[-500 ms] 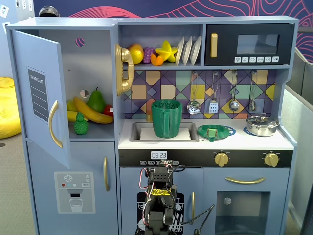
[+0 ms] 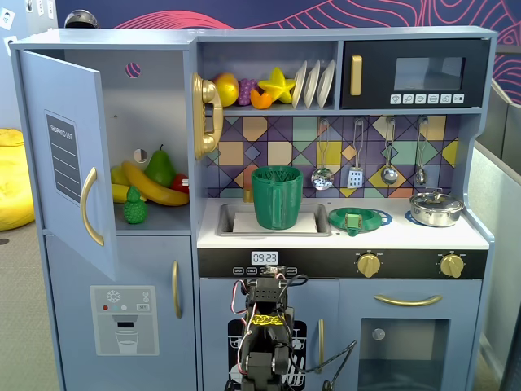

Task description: Pick up the green pineapple from the left cabinet and place it in the green recipient

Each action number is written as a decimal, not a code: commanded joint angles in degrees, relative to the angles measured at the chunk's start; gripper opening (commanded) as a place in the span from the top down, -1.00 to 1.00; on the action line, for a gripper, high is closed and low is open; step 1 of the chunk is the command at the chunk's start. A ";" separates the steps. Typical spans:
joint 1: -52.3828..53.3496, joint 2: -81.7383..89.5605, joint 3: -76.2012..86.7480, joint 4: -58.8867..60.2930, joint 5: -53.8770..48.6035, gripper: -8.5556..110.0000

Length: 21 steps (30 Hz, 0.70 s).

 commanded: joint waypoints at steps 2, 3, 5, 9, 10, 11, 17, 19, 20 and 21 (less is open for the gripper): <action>-9.23 -0.97 -1.32 -2.90 -1.32 0.86; -11.95 -1.05 -2.64 -6.77 -1.32 0.86; -17.93 -1.05 -6.50 -16.35 1.23 0.86; -27.60 -2.72 -16.17 -29.71 -4.31 0.86; -29.44 -3.52 -18.46 -31.03 -5.89 0.86; -31.11 -4.13 -20.74 -31.46 -7.21 0.86; -38.32 -8.61 -31.03 -36.74 -11.69 0.86; -39.20 -12.22 -33.22 -38.50 -12.48 0.84; -40.08 -13.89 -34.45 -39.11 -11.51 0.82; -40.87 -15.64 -35.68 -39.29 -11.07 0.79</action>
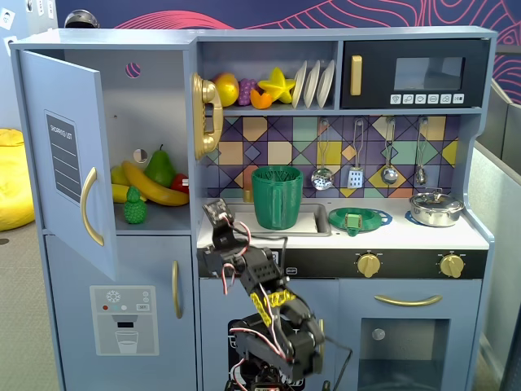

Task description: Pick up the green pineapple from the left cabinet and place it in the green recipient

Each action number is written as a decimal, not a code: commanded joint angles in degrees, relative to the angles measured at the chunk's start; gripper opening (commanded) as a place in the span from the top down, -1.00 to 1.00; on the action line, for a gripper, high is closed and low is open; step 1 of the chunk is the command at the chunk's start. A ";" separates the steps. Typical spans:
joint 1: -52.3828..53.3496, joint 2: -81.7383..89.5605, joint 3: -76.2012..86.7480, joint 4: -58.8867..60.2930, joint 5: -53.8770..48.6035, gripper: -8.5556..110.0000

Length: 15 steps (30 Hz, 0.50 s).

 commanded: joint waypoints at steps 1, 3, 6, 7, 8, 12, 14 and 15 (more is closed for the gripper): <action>-4.04 -6.59 -8.53 -3.69 0.09 0.76; -5.54 -10.11 -10.81 -5.71 2.29 0.69; -7.29 -15.29 -12.57 -13.97 4.39 0.52; -8.00 -16.79 -12.66 -18.28 3.78 0.47; -8.61 -18.46 -12.48 -23.38 4.31 0.42; -10.81 -23.99 -12.92 -33.93 6.94 0.34; -11.16 -26.63 -12.13 -39.81 7.12 0.33; -11.25 -28.13 -11.34 -43.77 6.86 0.32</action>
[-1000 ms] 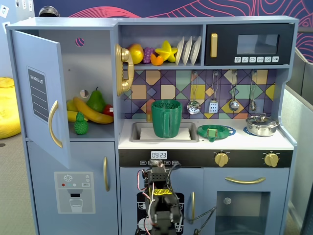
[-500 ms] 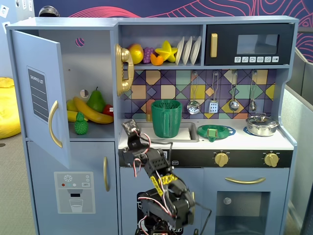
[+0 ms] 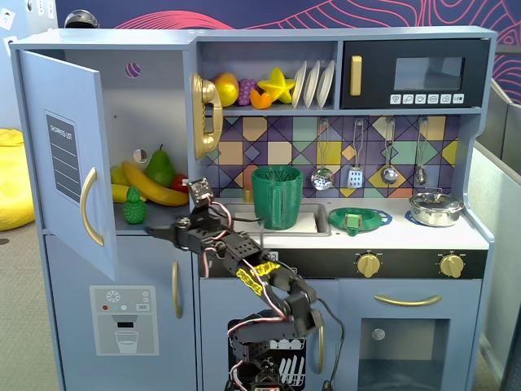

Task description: Pick up the green pineapple from the left cabinet and place it in the green recipient

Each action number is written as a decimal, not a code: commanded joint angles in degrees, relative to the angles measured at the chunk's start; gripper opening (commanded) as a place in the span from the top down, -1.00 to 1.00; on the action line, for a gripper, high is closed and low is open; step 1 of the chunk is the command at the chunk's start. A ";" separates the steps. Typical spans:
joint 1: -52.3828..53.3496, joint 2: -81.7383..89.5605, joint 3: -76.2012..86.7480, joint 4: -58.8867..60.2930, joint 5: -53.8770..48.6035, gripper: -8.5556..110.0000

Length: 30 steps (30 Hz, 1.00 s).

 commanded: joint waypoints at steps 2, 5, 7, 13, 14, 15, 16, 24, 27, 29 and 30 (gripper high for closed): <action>-1.32 -6.86 -1.58 -17.93 0.53 0.33; -0.70 -10.46 -0.53 -23.64 0.18 0.34; -0.09 -12.48 -0.53 -25.75 0.26 0.34; 1.49 -19.42 -1.41 -30.85 1.32 0.34; 1.67 -20.65 -1.67 -31.46 1.23 0.34; 1.85 -22.24 -1.93 -32.78 1.67 0.33; 1.93 -23.38 -2.37 -33.75 2.55 0.32; 3.16 -29.44 -8.26 -33.13 7.47 0.26; 3.25 -31.64 -10.72 -32.61 7.29 0.28; 2.99 -33.31 -12.39 -32.43 6.86 0.28; 2.90 -34.01 -13.27 -32.26 6.86 0.28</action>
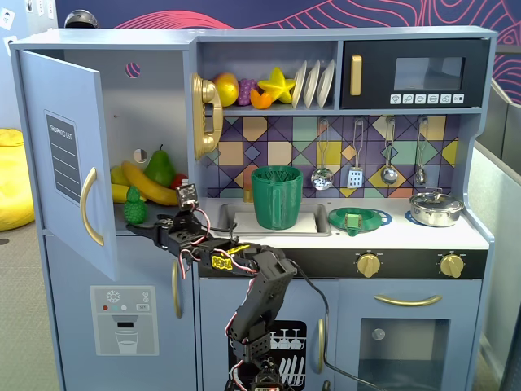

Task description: Pick up the green pineapple from the left cabinet and place it in the green recipient

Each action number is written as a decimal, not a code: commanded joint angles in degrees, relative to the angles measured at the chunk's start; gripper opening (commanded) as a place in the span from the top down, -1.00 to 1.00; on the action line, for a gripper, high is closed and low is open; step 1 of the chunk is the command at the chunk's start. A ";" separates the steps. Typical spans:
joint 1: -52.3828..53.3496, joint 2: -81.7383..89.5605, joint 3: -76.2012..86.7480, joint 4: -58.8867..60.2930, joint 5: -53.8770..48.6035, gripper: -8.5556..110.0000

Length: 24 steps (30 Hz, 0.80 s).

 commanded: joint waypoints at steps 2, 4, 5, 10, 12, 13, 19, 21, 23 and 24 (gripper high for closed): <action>0.35 -2.55 -8.17 0.35 0.18 0.28; 0.35 -3.69 -9.84 1.93 -0.09 0.29; 0.35 -4.39 -10.63 2.46 -0.26 0.29; 0.35 -8.88 -15.03 3.52 -0.35 0.31; 0.44 -10.37 -16.52 3.96 -0.53 0.31; 0.44 -11.07 -17.23 4.13 -0.62 0.32; 0.44 -14.77 -21.80 5.01 -1.05 0.32; 1.05 -16.35 -23.64 5.10 -1.23 0.33; 1.49 -17.75 -25.22 5.19 -1.23 0.33; 1.67 -18.37 -25.93 5.27 -1.23 0.33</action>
